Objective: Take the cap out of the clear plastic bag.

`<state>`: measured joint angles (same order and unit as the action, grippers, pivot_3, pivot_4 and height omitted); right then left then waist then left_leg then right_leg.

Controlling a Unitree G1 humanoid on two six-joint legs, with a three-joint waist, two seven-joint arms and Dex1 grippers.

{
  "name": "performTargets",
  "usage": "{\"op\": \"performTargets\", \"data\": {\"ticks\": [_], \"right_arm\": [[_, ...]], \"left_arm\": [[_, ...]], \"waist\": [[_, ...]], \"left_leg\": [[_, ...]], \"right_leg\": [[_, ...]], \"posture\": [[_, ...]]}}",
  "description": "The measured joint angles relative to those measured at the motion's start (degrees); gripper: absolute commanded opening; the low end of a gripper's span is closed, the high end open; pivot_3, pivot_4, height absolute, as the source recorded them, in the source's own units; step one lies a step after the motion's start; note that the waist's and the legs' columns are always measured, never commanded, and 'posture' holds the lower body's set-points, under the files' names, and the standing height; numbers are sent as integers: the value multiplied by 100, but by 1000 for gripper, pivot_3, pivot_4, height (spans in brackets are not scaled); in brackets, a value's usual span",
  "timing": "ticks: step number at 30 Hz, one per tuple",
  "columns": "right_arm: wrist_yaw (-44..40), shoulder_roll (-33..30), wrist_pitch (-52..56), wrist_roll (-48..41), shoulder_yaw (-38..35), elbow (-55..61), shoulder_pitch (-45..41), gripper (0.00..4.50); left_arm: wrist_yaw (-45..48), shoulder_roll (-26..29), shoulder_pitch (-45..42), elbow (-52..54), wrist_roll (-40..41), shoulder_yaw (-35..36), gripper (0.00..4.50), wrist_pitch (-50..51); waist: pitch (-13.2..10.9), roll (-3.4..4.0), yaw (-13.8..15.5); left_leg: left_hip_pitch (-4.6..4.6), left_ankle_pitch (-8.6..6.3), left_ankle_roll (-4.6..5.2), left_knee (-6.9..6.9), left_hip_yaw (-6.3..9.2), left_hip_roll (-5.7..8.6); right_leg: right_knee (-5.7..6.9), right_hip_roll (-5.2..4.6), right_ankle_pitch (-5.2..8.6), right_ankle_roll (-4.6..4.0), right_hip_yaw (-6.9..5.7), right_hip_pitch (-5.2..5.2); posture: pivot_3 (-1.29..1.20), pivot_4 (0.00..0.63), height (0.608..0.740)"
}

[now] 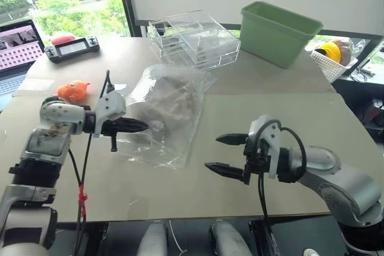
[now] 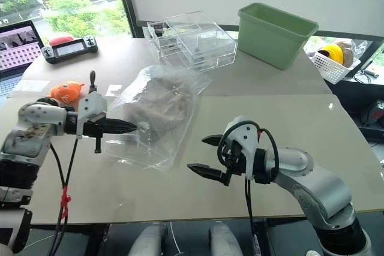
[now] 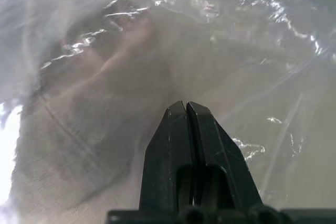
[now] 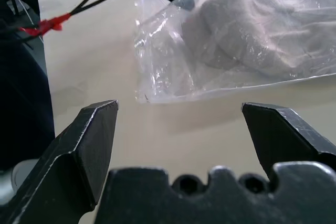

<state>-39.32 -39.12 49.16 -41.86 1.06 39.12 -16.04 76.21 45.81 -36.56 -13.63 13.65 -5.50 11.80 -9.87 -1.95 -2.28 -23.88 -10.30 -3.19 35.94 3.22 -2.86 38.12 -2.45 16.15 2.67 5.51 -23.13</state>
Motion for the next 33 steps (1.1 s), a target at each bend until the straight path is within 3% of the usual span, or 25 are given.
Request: {"op": "performTargets", "data": {"ticks": [8, 11, 16, 21, 22, 33], "right_arm": [[219, 21, 100, -215, -34, 2, -234, 4500], [279, 20, 100, -189, -31, -24, -224, 4500], [345, 62, 13, 42, 29, -201, -99, 4500], [325, 142, -99, 157, 57, -334, -102, 4500], [323, 144, -109, 180, 57, -347, -102, 4500], [295, 166, -120, 247, 58, -368, -101, 4500]], "left_arm": [[166, -190, -482, 162, 903, 244, 77, 1515], [324, 80, -665, 183, 1381, 572, 707, 2224], [460, 687, -540, 465, 1839, 1007, 2489, 2948], [519, 827, -254, 727, 2000, 1074, 4270, 3098], [521, 842, -238, 757, 2005, 1074, 4459, 3099], [516, 856, -228, 841, 2035, 1074, 4459, 3099]], "waist": [[-1, -1, -45], [-1, -1, -51], [-1, 0, -42], [-1, -1, -12], [-1, -1, -12], [-1, -1, -28]], "left_leg": [[-1, -1, 2, -3, 2, 0], [0, -1, 2, -3, 2, 0], [0, -2, 2, -4, 1, 0], [1, -1, 2, -2, 1, 0], [1, -1, 2, -2, 1, 0], [1, -1, 2, -5, 0, 0]], "right_leg": [[1, 1, 1, 1, 0, -3], [1, 1, 2, 3, 0, -3], [-1, 0, 3, 4, 1, -4], [0, 0, 3, 4, -1, -2], [-1, 0, 3, 4, -1, -2], [-1, 0, 3, 3, 0, -4]], "posture": [[0, 150, 735], [0, 150, 735], [0, 150, 735], [0, 150, 735], [0, 150, 735], [0, 150, 735]]}}
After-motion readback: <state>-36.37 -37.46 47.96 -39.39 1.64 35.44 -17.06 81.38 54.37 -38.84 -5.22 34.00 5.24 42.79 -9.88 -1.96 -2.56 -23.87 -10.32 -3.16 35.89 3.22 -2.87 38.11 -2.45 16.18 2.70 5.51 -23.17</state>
